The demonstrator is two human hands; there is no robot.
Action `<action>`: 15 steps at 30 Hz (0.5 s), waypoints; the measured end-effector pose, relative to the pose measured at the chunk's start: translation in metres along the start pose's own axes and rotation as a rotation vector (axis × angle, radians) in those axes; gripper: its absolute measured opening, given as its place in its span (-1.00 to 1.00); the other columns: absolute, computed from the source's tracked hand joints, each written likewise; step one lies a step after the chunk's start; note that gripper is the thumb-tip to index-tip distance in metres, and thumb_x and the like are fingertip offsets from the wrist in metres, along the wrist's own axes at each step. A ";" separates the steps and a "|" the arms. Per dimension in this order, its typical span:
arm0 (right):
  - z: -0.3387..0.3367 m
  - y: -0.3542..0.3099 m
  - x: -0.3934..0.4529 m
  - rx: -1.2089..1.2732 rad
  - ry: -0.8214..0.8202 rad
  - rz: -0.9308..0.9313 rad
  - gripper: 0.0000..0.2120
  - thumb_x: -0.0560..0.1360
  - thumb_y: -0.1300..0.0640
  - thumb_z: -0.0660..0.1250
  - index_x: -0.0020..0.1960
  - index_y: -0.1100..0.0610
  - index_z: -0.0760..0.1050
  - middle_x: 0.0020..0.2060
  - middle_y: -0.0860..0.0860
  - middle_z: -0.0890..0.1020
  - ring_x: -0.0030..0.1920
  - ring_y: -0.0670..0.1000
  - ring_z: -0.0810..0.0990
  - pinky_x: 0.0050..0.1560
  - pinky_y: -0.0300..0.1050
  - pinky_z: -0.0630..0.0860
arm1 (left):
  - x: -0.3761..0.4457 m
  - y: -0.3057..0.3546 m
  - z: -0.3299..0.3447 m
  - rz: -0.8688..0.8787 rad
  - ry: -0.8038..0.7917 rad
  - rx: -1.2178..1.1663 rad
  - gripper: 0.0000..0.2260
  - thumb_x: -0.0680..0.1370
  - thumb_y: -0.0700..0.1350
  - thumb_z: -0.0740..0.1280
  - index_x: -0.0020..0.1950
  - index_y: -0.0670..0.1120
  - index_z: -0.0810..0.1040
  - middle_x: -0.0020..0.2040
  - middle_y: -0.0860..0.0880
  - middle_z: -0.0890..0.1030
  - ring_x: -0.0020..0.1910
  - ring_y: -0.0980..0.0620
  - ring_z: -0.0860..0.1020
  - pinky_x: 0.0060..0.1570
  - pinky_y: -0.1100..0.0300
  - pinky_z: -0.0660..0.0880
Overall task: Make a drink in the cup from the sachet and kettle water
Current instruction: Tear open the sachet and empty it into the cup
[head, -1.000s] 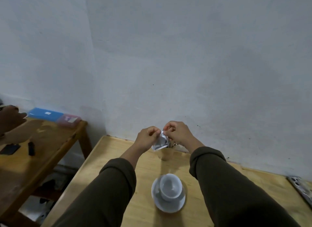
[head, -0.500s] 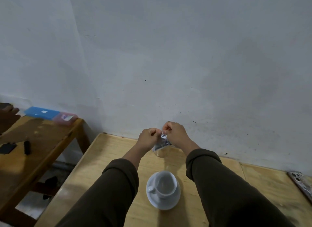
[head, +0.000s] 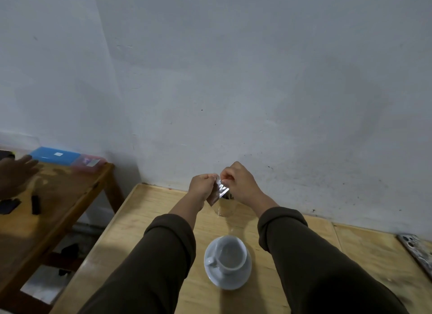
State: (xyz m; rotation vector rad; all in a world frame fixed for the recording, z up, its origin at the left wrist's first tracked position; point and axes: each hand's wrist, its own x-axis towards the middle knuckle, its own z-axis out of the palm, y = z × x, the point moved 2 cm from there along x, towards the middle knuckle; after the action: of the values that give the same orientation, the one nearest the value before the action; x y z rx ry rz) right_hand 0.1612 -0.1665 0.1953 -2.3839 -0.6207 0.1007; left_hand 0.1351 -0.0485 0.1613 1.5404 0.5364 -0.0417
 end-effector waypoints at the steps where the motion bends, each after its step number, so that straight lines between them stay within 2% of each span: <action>1: 0.000 0.000 -0.001 0.011 -0.012 0.005 -0.86 0.51 0.29 0.29 -0.21 0.14 0.50 -0.09 0.02 0.43 -0.10 0.00 0.44 -0.14 -0.30 0.34 | 0.002 -0.001 -0.002 -0.021 0.011 -0.011 -0.70 0.56 -0.19 0.17 -0.36 -0.10 0.52 -0.38 -0.08 0.49 -0.39 -0.01 0.45 -0.37 0.21 0.42; 3: 0.000 0.001 -0.004 0.045 -0.028 0.020 -0.90 0.51 0.28 0.29 -0.17 0.17 0.53 -0.08 0.02 0.43 -0.10 -0.01 0.44 -0.12 -0.30 0.35 | 0.005 -0.002 -0.006 -0.053 0.030 -0.040 -0.72 0.53 -0.20 0.19 -0.36 -0.11 0.53 -0.35 -0.09 0.50 -0.36 -0.03 0.46 -0.35 0.18 0.43; 6: 0.001 0.002 -0.009 0.064 -0.080 0.029 -0.87 0.52 0.25 0.30 -0.18 0.09 0.48 -0.08 -0.01 0.43 -0.10 -0.03 0.44 -0.16 -0.42 0.32 | 0.005 -0.004 -0.012 -0.101 0.079 -0.068 -0.74 0.50 -0.19 0.19 -0.36 -0.11 0.53 -0.22 -0.13 0.56 -0.22 -0.05 0.49 -0.28 0.13 0.44; 8: 0.002 0.004 -0.012 0.037 -0.109 0.036 -0.87 0.52 0.24 0.30 -0.18 0.08 0.47 -0.08 -0.01 0.44 -0.09 -0.03 0.44 -0.16 -0.42 0.31 | 0.006 -0.006 -0.013 -0.120 0.093 -0.107 -0.73 0.49 -0.19 0.17 -0.37 -0.13 0.53 -0.20 -0.15 0.59 -0.19 -0.07 0.51 -0.26 0.11 0.44; 10: 0.002 0.006 -0.015 0.015 -0.110 0.035 -0.88 0.51 0.25 0.30 -0.18 0.09 0.47 -0.09 -0.01 0.44 -0.09 -0.02 0.44 -0.16 -0.38 0.34 | 0.005 -0.009 -0.011 -0.132 0.097 -0.138 -0.76 0.52 -0.17 0.18 -0.21 -0.18 0.61 -0.14 -0.17 0.61 -0.19 -0.06 0.51 -0.22 0.10 0.46; 12: 0.002 0.007 -0.018 0.007 -0.090 0.031 -0.90 0.50 0.27 0.31 -0.18 0.13 0.49 -0.06 0.00 0.45 -0.07 -0.01 0.46 -0.07 -0.29 0.36 | 0.005 -0.013 -0.009 -0.157 0.092 -0.166 -0.79 0.55 -0.13 0.22 0.00 -0.19 0.61 -0.09 -0.15 0.60 -0.13 -0.07 0.53 -0.11 0.04 0.53; 15: 0.001 0.008 -0.026 -0.014 -0.034 0.025 -0.93 0.50 0.27 0.31 -0.16 0.17 0.53 0.13 0.02 0.50 0.08 0.01 0.50 0.08 -0.26 0.36 | 0.004 -0.019 -0.006 -0.144 0.076 -0.144 -0.85 0.57 -0.11 0.26 -0.10 -0.15 0.56 -0.18 -0.10 0.54 -0.16 -0.06 0.52 0.11 -0.03 0.55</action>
State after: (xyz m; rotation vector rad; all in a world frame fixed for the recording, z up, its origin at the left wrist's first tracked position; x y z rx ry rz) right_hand 0.1414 -0.1827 0.1870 -2.4086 -0.6092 0.1480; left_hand 0.1300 -0.0429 0.1424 1.3654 0.6954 -0.0538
